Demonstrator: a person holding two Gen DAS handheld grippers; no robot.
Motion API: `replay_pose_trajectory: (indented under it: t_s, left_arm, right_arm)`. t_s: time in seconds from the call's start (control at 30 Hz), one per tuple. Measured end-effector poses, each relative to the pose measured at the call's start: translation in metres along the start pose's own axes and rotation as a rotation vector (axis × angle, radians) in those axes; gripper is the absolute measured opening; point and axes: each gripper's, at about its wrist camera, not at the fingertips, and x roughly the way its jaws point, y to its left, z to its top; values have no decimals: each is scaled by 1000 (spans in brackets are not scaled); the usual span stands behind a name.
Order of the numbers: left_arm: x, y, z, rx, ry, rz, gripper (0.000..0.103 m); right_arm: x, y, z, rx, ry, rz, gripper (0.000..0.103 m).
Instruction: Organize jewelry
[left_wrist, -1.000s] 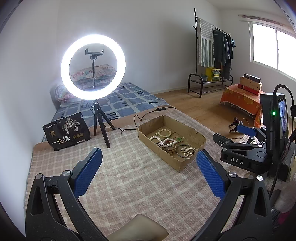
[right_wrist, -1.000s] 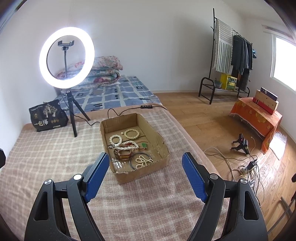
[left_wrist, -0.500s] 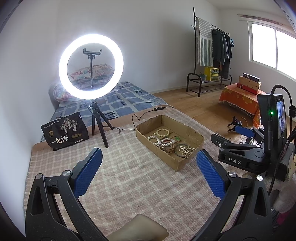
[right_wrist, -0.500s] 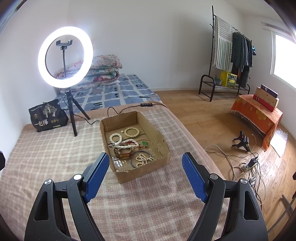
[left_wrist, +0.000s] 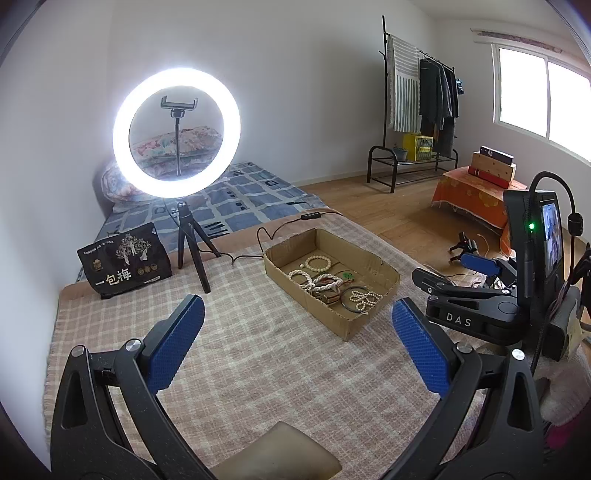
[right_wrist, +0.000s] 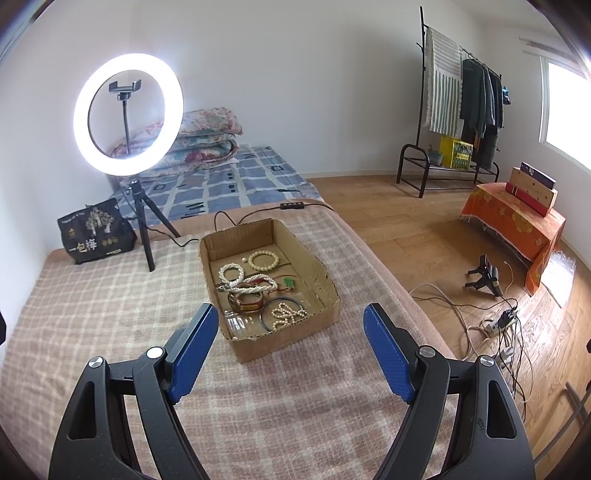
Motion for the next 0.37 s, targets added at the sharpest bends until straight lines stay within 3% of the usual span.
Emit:
replay_pose_trajectory:
  t_s: [0.37]
  left_arm:
    - [-1, 3, 1, 20, -16, 31, 103]
  right_arm:
    - [1, 1, -1, 4, 6, 3, 81]
